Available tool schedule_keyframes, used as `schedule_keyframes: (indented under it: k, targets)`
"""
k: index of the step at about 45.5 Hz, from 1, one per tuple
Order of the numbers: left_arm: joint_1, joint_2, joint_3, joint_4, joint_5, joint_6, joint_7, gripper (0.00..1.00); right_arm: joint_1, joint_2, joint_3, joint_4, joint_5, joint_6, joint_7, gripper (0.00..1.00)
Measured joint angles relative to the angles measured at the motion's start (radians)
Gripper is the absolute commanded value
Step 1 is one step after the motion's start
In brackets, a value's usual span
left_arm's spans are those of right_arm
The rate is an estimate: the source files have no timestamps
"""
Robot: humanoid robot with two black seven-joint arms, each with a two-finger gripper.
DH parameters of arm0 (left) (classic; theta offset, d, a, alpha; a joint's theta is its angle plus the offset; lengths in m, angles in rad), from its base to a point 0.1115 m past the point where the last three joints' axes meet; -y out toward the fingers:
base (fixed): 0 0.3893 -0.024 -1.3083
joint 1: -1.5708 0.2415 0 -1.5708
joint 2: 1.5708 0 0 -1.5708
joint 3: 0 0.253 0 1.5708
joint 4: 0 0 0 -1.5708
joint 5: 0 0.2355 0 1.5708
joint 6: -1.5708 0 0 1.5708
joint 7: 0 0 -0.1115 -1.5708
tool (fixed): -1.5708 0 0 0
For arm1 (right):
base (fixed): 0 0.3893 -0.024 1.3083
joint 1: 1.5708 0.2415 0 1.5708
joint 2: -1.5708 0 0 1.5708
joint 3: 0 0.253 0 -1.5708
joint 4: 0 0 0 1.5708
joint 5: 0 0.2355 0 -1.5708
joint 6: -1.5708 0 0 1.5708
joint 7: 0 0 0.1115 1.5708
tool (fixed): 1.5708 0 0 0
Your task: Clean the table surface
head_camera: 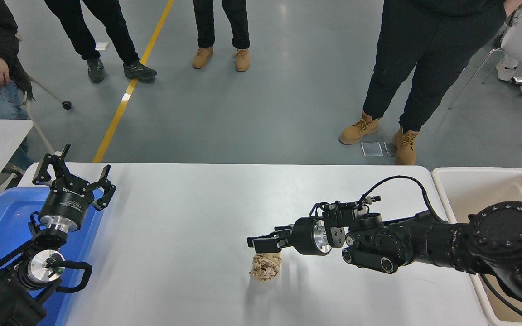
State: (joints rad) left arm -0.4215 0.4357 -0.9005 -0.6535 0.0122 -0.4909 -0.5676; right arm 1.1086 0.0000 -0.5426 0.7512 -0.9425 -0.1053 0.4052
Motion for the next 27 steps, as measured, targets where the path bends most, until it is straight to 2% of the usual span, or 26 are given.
schedule_keyframes:
  k: [13, 27]
  targets:
    - [0.000, 0.000, 0.000, 0.000, 0.000, 0.000, 0.000, 0.99, -0.008, 0.000, -0.004, -0.030, 0.004, 0.004, -0.006, 0.98]
    - [0.000, 0.000, 0.000, 0.000, 0.000, 0.000, 0.000, 0.99, -0.005, 0.000, 0.082, -0.075, 0.167, 0.006, -0.007, 0.99]
